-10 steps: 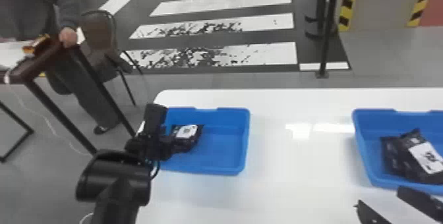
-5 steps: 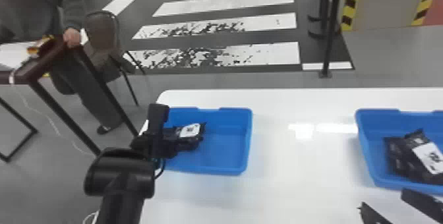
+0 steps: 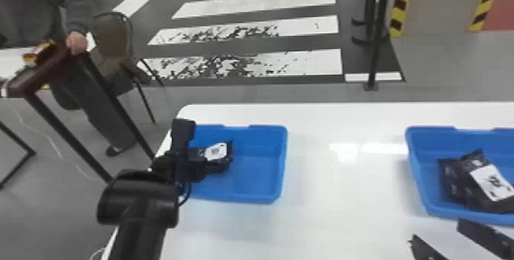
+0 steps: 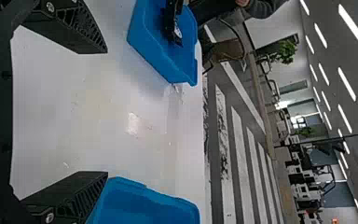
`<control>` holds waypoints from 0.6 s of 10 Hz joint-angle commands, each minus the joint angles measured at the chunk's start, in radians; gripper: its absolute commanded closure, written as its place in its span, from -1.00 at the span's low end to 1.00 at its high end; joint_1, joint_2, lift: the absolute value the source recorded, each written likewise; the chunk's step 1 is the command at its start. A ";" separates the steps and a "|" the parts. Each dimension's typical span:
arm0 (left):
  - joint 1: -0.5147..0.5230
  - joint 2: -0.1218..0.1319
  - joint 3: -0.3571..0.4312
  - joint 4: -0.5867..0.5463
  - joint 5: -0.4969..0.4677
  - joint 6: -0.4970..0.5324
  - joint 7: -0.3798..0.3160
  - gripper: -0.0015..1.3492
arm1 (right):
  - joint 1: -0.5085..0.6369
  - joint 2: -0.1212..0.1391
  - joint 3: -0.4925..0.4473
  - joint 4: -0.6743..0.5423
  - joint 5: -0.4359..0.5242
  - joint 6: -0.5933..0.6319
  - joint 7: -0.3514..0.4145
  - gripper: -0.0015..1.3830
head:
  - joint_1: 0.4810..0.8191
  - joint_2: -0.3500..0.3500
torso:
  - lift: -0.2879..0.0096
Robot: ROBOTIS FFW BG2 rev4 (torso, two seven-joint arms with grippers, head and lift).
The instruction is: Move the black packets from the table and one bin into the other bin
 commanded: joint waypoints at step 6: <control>0.002 -0.003 -0.031 0.003 -0.011 0.005 0.049 0.81 | 0.002 0.000 -0.002 0.007 -0.012 -0.007 0.002 -0.87 | 0.27 0.74 | 0.20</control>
